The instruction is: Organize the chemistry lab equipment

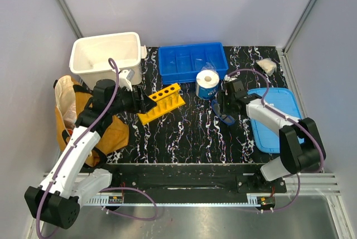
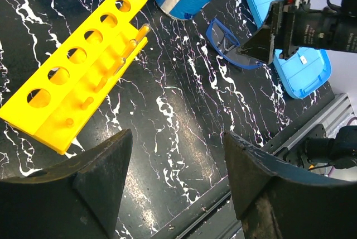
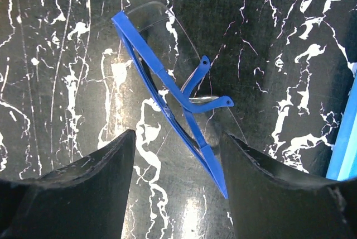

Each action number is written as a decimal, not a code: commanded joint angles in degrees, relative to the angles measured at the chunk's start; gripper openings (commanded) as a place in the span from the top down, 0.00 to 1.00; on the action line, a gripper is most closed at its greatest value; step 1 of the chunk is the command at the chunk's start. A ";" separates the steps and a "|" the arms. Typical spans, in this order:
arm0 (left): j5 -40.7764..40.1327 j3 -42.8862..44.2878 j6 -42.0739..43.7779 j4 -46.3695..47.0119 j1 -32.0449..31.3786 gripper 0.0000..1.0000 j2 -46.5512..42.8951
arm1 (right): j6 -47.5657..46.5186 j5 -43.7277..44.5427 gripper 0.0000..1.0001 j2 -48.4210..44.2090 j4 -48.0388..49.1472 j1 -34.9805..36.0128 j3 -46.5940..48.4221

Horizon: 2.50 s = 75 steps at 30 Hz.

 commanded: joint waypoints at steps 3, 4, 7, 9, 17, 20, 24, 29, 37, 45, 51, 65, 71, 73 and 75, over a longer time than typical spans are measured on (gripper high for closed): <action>0.71 -0.22 0.19 4.37 -0.66 0.30 -0.91 | -2.99 3.06 0.37 4.19 -1.92 -0.36 4.87; 0.89 -0.22 0.10 4.55 -0.67 0.30 -0.91 | -3.25 3.50 0.38 4.80 -2.62 -0.36 5.40; 0.98 -0.39 0.02 4.81 -0.67 0.30 -1.44 | -3.95 6.04 0.41 6.39 -5.26 -0.36 6.46; 0.72 -0.48 0.02 4.99 -0.67 0.30 -1.70 | -4.13 6.58 0.44 6.83 -5.79 -0.27 6.20; -0.69 -0.39 0.54 4.29 -1.02 0.31 -1.09 | -4.31 4.47 0.62 7.27 -7.29 -0.36 5.58; -1.83 -0.22 0.63 4.20 -0.93 0.31 -1.18 | -4.57 3.59 0.70 6.66 -7.20 -0.36 4.88; -2.36 -0.04 0.72 4.02 -0.93 0.32 -0.74 | -4.57 -0.53 0.80 5.60 -7.37 -0.36 3.65; -2.10 0.66 0.54 3.76 -0.84 0.33 0.31 | -3.08 -5.53 0.94 1.31 -7.11 -0.27 1.19; 3.17 2.68 -3.76 4.37 -0.93 0.36 3.74 | 2.71 -22.76 1.00 -12.92 1.49 -0.09 -4.52; 6.69 3.30 -14.92 9.02 -2.77 0.37 9.45 | 17.74 -31.74 1.00 -23.04 17.83 0.52 -10.58; 5.02 3.82 -19.48 13.94 -9.27 0.35 13.85 | 23.64 -32.00 1.00 -26.48 28.11 0.96 -13.93; -0.16 9.71 -27.32 22.40 -17.98 0.43 27.82 | 24.88 -28.58 1.00 -29.03 36.22 5.00 -17.45; -0.34 10.94 -26.26 20.90 -18.86 0.57 30.55 | 26.45 -26.91 1.00 -28.59 39.64 5.97 -19.82; -0.86 10.59 -26.09 21.07 -18.95 0.66 30.12 | 26.63 -27.52 1.00 -27.36 39.39 6.50 -19.91; -1.22 10.33 -25.74 21.07 -18.95 0.73 29.85 | 26.11 -28.31 1.00 -25.70 38.16 7.02 -19.21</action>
